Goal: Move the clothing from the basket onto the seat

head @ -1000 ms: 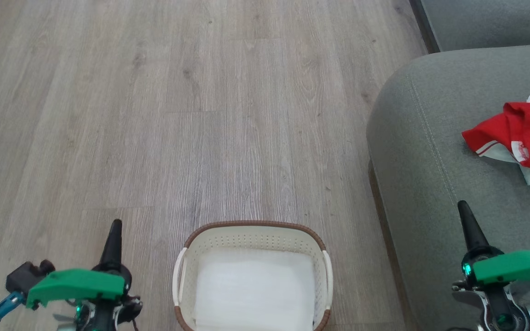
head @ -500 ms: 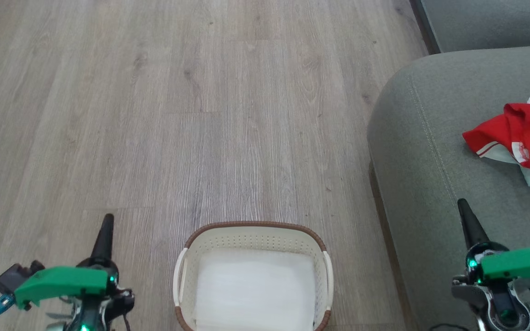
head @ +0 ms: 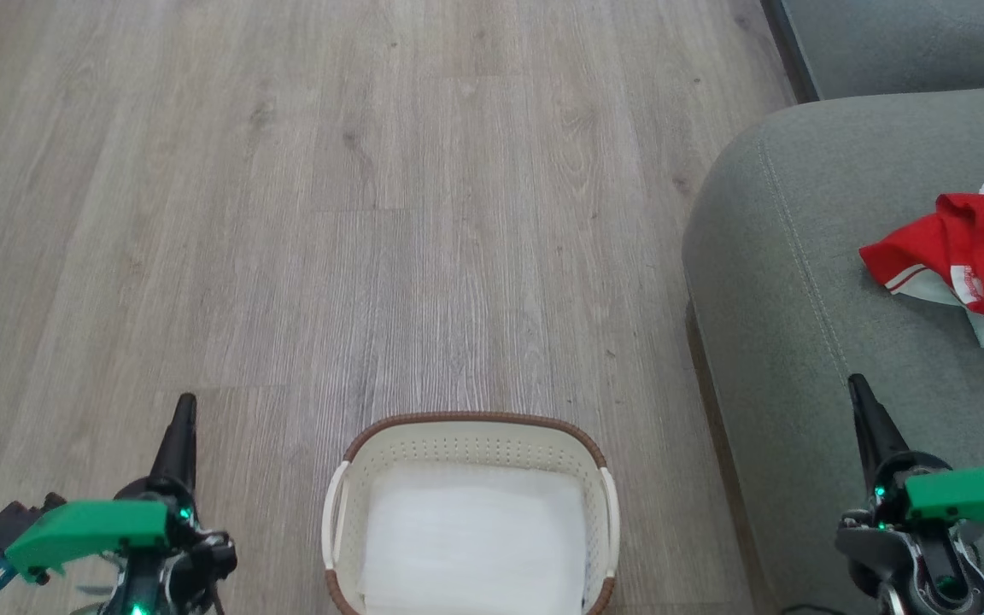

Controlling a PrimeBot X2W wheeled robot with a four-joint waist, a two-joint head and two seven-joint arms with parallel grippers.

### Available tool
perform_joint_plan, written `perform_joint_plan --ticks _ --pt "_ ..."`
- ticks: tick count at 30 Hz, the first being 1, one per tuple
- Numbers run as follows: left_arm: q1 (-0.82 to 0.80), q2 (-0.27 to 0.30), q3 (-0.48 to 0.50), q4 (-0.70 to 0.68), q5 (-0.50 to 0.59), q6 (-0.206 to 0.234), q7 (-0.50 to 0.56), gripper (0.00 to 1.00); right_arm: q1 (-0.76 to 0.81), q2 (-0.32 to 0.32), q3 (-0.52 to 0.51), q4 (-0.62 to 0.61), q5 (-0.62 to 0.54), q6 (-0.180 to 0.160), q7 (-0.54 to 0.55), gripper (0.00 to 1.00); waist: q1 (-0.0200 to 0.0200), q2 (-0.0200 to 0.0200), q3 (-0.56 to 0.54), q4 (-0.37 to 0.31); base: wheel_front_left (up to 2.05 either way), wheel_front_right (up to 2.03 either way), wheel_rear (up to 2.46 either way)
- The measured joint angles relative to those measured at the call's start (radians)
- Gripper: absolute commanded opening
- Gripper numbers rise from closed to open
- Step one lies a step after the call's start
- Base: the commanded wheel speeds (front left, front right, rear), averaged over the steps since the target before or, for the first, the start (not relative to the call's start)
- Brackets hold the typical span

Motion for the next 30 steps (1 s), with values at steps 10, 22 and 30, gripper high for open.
perform_joint_plan --ticks 10,22,30 --pt "-0.011 -0.001 0.017 0.0 -0.107 -0.015 0.027 0.0 -0.02 0.021 -0.021 0.008 0.088 0.0 0.03 0.0 0.0 0.0 -0.002 0.001 0.0 0.0 0.0" --pt "-0.017 -0.003 0.032 0.0 -0.138 -0.02 0.035 0.0 -0.021 0.025 -0.032 0.014 0.116 0.0 0.038 0.0 0.0 0.0 -0.002 0.002 0.0 0.0 0.0" --pt "-0.017 -0.003 0.033 0.0 -0.138 -0.02 0.035 0.0 -0.021 0.026 -0.033 0.014 0.116 0.0 0.038 0.0 0.0 0.0 -0.002 0.002 0.0 0.0 0.0"
